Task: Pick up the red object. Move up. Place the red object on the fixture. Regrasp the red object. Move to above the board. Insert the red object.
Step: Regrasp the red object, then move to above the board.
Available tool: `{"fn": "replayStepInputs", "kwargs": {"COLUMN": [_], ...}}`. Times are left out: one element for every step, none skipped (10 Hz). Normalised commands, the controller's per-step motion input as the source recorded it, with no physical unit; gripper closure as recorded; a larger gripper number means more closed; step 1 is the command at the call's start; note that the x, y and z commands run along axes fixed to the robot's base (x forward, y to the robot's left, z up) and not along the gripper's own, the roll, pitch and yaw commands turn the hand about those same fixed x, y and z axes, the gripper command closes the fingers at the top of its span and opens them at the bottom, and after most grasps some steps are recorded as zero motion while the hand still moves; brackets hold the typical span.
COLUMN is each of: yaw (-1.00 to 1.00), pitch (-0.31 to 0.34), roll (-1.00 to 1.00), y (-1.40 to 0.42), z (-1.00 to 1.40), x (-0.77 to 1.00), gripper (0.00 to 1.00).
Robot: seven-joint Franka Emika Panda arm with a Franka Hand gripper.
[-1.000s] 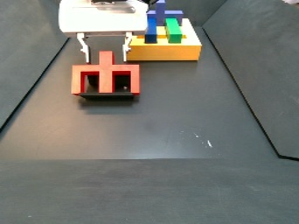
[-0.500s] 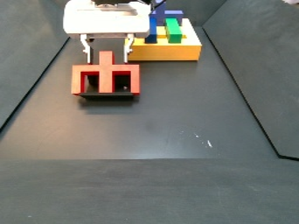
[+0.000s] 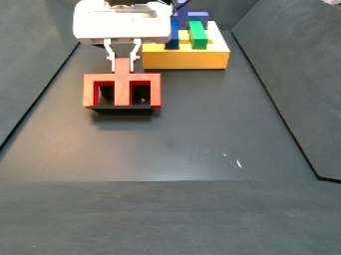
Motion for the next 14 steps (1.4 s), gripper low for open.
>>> {"fn": "replayStepInputs", "kwargs": {"yaw": [0.0, 0.0, 0.0, 0.0, 0.0, 0.0, 0.0, 0.0, 0.0, 0.0, 0.0, 0.0, 0.0, -0.09], "pitch": [0.0, 0.0, 0.0, 0.0, 0.0, 0.0, 0.0, 0.0, 0.0, 0.0, 0.0, 0.0, 0.0, -0.04], "roll": [0.0, 0.0, 0.0, 0.0, 0.0, 0.0, 0.0, 0.0, 0.0, 0.0, 0.0, 0.0, 0.0, 0.0], "y": [0.0, 0.0, 0.0, 0.0, 0.0, 0.0, 0.0, 0.0, 0.0, 0.0, 0.0, 0.0, 0.0, 0.0], "z": [0.0, 0.0, 0.0, 0.0, 0.0, 0.0, 0.0, 0.0, 0.0, 0.0, 0.0, 0.0, 1.4, 1.4], "x": [0.0, 0.0, 0.0, 0.0, 0.0, 0.0, 0.0, 0.0, 0.0, 0.0, 0.0, 0.0, 0.0, 0.02], "gripper": [1.0, 1.0, 1.0, 1.0, 1.0, 1.0, 1.0, 1.0, 1.0, 1.0, 1.0, 1.0, 1.0, 1.0]}}
